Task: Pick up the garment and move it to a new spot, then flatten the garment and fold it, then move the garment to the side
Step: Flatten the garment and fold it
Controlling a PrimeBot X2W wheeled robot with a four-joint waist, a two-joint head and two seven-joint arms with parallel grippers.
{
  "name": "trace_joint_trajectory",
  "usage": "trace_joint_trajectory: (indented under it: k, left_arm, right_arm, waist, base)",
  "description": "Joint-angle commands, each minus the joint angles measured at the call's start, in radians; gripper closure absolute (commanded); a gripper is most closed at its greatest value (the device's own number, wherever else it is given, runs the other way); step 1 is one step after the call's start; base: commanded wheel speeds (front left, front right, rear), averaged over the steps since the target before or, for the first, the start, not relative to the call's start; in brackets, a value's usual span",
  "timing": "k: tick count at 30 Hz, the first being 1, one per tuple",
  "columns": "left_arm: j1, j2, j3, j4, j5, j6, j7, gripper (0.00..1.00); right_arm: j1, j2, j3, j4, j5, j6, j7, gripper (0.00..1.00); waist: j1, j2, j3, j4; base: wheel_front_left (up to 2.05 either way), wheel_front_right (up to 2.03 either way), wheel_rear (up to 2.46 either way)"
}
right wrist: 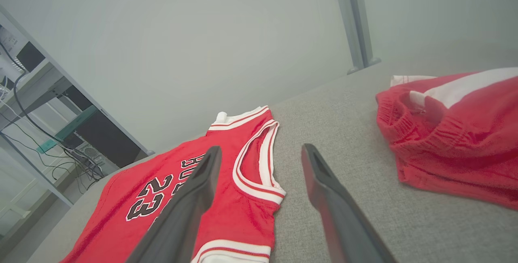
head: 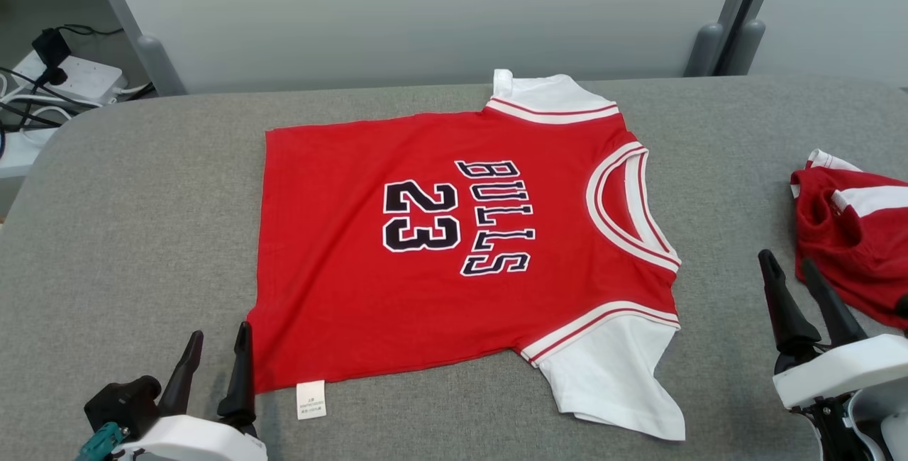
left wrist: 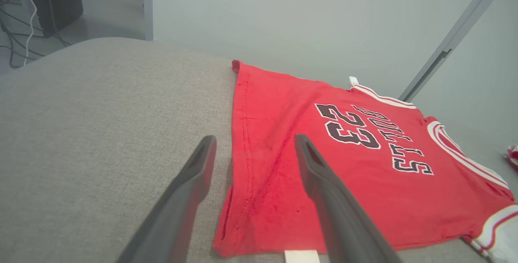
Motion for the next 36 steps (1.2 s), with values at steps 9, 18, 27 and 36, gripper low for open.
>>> trace_joint_trajectory:
  k: [9,18,27,36]
  left_arm:
    - [0.033,-0.043,0.087,-0.103,0.109,0.004,-0.013,0.0]
    - [0.078,-0.07,0.114,-0.193,0.213,0.02,-0.013,0.0]
    - [0.112,-0.078,0.122,-0.242,0.305,0.044,-0.013,0.0]
    - [0.155,-0.079,0.091,-0.275,0.332,0.086,-0.013,0.0]
  right_arm:
    - [-0.043,-0.02,0.044,0.029,-0.173,0.005,-0.156,0.0]
    - [-0.019,0.025,0.015,-0.015,-0.356,0.005,-0.183,0.0]
    - [0.067,0.091,-0.015,-0.096,-0.502,0.005,-0.184,0.0]
    - [0.129,0.131,-0.027,-0.115,-0.592,0.005,-0.184,0.0]
  waist:
    - [0.0,-0.0001,-0.05,0.005]
    - [0.0,-0.0001,-0.069,0.01]
    - [0.0,-0.0001,-0.068,0.016]
    - [0.0,-0.0001,-0.068,0.007]
  base:
    - [0.0,0.0,0.0]
    - [0.0,0.0,0.0]
    - [0.0,0.0,0.0]
    - [0.0,0.0,0.0]
